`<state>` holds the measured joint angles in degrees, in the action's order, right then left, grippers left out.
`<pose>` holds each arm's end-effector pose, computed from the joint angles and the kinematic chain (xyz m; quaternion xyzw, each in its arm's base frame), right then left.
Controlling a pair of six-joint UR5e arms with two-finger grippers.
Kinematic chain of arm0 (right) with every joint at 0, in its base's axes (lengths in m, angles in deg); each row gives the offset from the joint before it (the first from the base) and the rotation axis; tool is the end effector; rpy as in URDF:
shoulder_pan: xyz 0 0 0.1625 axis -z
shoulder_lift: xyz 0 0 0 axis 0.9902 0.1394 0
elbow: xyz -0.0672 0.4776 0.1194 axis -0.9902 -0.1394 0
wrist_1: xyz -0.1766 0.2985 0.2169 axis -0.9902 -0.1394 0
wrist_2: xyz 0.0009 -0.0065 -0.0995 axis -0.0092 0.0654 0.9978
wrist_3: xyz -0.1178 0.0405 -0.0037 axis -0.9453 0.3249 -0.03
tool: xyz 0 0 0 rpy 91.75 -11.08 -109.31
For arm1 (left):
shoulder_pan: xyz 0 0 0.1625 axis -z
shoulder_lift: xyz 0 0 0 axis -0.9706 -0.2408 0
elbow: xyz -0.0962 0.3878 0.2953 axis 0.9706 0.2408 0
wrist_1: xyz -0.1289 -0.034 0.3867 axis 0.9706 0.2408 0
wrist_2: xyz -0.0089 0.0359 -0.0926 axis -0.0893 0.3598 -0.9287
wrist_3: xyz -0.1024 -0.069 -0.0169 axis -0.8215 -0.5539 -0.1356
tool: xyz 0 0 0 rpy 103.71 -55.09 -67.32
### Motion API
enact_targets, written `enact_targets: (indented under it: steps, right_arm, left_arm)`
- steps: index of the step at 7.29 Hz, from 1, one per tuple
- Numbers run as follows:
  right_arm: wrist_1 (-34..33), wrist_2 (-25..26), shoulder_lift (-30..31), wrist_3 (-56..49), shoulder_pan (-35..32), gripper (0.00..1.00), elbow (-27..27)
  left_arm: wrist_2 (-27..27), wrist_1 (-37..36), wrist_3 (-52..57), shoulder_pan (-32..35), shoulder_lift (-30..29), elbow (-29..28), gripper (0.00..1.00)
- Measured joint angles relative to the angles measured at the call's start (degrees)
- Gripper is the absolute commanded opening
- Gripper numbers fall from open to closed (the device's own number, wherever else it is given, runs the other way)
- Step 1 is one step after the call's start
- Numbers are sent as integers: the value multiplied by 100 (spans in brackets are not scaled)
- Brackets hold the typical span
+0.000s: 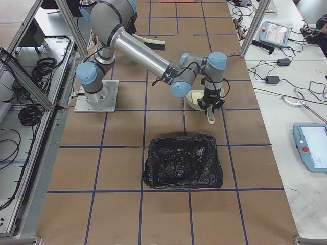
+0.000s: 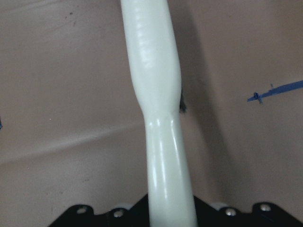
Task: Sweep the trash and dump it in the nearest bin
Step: 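Pull the brush back with the left gripper while the right lifts the dustpan, then carry the loaded dustpan with the right gripper over the black bin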
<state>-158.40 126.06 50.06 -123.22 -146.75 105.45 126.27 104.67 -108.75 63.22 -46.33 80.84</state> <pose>-0.1942 -0.6786 0.3631 0.6998 -0.7054 -0.0470 0.1018 -0.3499 -0.1673 0.3328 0.1250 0.9737 -0.1905 0.0038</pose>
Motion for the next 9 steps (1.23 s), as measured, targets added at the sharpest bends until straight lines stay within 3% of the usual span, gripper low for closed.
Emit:
enact_targets:
  steps: [5, 9]
  right_arm:
    - [995, -412, 879, 399, 63, 0, 6]
    - [1242, -400, 888, -38, 668, 0, -38]
  left_arm:
    - [86, -50, -372, 37, -529, 85, 0]
    - [108, -83, -785, 150, -670, 192, 0]
